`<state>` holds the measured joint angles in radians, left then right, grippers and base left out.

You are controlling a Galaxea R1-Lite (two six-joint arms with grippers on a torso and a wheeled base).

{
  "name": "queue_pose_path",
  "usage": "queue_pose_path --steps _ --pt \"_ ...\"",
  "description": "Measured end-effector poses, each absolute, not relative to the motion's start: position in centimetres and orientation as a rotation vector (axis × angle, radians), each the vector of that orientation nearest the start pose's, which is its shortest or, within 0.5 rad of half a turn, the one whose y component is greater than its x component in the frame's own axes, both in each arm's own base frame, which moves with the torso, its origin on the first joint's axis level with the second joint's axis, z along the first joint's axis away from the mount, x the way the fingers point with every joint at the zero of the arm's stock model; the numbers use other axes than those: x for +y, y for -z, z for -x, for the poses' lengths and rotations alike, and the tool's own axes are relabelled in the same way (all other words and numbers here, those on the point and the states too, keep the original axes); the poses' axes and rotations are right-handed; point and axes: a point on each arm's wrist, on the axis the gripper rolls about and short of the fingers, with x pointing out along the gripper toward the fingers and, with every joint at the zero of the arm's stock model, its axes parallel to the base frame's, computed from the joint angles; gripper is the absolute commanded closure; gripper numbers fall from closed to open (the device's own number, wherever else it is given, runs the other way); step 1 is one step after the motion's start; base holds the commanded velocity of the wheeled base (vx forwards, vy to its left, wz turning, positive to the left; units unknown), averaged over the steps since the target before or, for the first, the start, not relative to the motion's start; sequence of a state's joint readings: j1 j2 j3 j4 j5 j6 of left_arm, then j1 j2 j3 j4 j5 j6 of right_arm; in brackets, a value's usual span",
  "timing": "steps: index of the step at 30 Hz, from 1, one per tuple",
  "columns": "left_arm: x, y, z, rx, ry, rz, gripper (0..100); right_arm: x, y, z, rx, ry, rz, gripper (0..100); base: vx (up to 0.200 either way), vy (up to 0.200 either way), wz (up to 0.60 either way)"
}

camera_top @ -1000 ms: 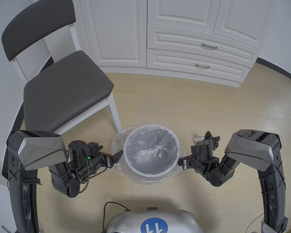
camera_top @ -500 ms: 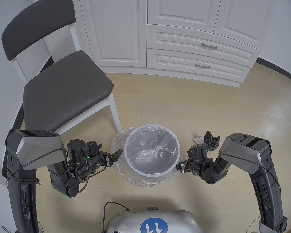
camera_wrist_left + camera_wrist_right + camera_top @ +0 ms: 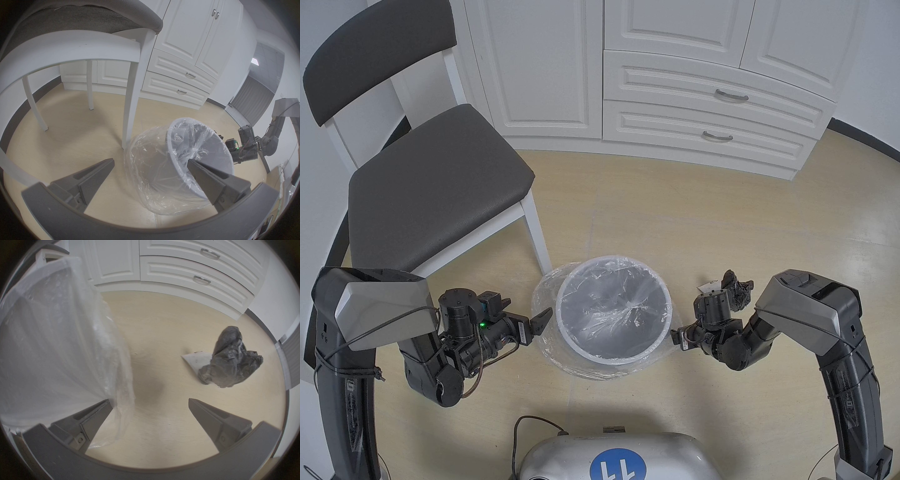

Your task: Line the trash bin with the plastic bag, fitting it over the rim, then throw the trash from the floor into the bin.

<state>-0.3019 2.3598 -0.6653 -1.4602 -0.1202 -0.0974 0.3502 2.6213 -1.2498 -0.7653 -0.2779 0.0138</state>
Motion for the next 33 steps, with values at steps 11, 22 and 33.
queue_pose_path --steps 11,22,33 --pt "-10.5 -0.3 -35.2 0.253 0.388 0.077 0 14.4 6.1 -43.8 0.579 0.061 0.222 0 0.000 0.000 0.00" --pt "-9.5 -0.1 -35.9 0.251 0.359 0.076 0 14.2 5.9 -44.2 0.547 0.227 0.316 0 0.000 0.000 0.00" --pt "-8.5 1.2 -37.1 0.262 0.325 0.074 0 14.4 5.8 -43.0 0.569 0.159 0.316 0 0.000 0.000 0.00"
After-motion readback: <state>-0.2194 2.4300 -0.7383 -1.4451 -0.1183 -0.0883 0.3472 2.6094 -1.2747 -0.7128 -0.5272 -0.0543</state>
